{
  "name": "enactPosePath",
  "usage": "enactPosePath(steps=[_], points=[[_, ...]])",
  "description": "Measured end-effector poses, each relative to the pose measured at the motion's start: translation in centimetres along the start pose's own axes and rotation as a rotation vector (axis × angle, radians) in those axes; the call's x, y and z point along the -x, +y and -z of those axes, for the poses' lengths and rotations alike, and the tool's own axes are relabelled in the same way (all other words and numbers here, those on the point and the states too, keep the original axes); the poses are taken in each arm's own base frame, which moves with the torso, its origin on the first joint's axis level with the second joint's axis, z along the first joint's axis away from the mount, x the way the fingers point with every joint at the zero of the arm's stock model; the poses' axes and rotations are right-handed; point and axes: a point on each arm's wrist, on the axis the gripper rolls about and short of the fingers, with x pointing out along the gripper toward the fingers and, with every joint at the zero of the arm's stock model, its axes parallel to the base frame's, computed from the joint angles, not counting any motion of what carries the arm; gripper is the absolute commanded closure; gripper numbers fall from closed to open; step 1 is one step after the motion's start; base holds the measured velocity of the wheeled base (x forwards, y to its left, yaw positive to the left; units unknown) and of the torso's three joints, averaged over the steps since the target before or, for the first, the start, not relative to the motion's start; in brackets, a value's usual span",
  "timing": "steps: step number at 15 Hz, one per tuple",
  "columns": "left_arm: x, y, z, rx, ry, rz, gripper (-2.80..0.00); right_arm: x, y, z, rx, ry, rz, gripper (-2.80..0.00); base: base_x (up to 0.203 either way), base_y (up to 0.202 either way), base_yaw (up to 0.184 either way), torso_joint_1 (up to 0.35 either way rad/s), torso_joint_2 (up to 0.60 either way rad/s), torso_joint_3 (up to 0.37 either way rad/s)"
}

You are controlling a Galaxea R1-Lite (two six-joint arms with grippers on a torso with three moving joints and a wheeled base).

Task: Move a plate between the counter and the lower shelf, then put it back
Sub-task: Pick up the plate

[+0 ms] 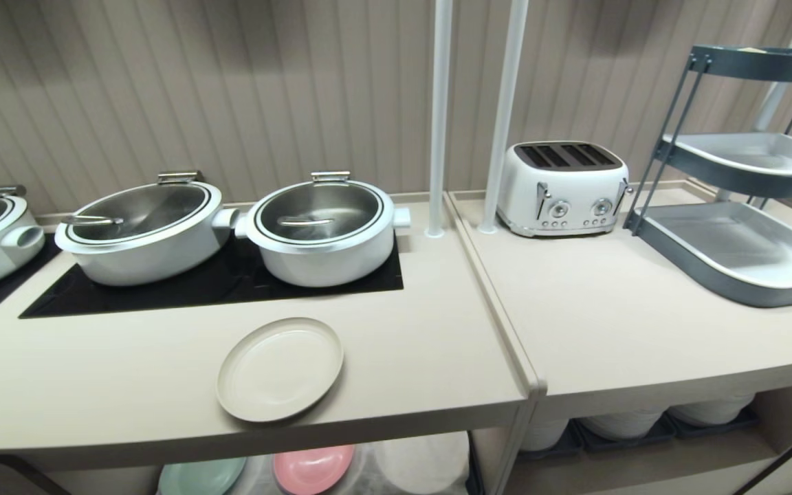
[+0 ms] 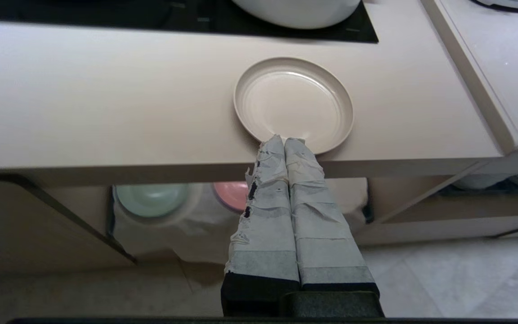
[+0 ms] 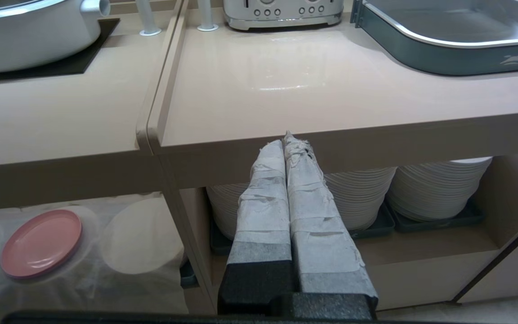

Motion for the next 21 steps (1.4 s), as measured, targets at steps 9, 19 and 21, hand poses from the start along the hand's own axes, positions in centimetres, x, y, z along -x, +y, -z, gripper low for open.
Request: enactPosePath(steps=[9,19,21], points=[[-8.4,-0.3,-4.2,0.264,0.451,-0.027,0.00,0.0,0.0,0.0,0.000,0.000,0.000,0.00,0.000,0.000,0.000,0.000,0.00,0.000],[-21.9,0.7,-5.6,0.303,0.733,-0.076,0.00,0.0,0.0,0.0,0.000,0.000,0.000,0.00,0.000,0.000,0.000,0.000,0.00,0.000],[-24.0,1.4,-5.2,0.285,0.773,-0.088,0.00,0.0,0.0,0.0,0.000,0.000,0.000,0.00,0.000,0.000,0.000,0.000,0.00,0.000]])
